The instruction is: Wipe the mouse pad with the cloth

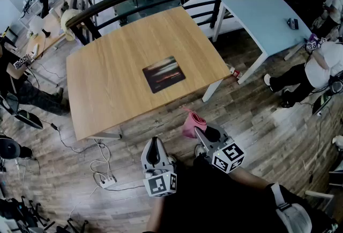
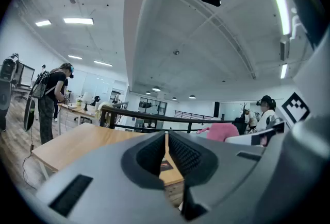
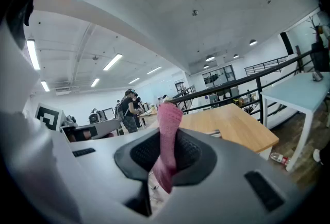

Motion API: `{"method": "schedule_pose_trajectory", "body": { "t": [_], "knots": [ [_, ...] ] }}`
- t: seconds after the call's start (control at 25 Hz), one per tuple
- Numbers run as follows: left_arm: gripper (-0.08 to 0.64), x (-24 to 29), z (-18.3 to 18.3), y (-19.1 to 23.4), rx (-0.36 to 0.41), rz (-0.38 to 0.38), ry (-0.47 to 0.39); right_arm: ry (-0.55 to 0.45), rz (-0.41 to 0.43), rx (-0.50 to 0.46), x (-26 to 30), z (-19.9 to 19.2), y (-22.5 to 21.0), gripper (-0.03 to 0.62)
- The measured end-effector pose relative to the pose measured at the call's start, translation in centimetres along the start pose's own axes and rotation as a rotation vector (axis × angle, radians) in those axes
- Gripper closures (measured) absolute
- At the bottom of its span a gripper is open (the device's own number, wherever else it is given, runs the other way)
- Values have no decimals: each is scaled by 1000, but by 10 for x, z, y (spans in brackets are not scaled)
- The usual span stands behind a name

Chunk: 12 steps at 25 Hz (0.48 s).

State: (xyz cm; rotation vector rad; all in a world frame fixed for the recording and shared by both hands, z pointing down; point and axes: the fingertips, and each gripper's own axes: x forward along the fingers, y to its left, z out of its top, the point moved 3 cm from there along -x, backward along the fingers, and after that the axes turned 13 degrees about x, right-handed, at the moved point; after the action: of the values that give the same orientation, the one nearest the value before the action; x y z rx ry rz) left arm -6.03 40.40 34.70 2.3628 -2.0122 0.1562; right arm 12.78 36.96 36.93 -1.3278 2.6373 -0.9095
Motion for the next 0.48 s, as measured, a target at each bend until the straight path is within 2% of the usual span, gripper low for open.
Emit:
{"method": "schedule_pose_trajectory", "body": {
  "t": [0.48],
  "knots": [
    [524,4,-2,-7,8,-7,6,-4,-5,22,-3,4,-4,528]
  ]
}}
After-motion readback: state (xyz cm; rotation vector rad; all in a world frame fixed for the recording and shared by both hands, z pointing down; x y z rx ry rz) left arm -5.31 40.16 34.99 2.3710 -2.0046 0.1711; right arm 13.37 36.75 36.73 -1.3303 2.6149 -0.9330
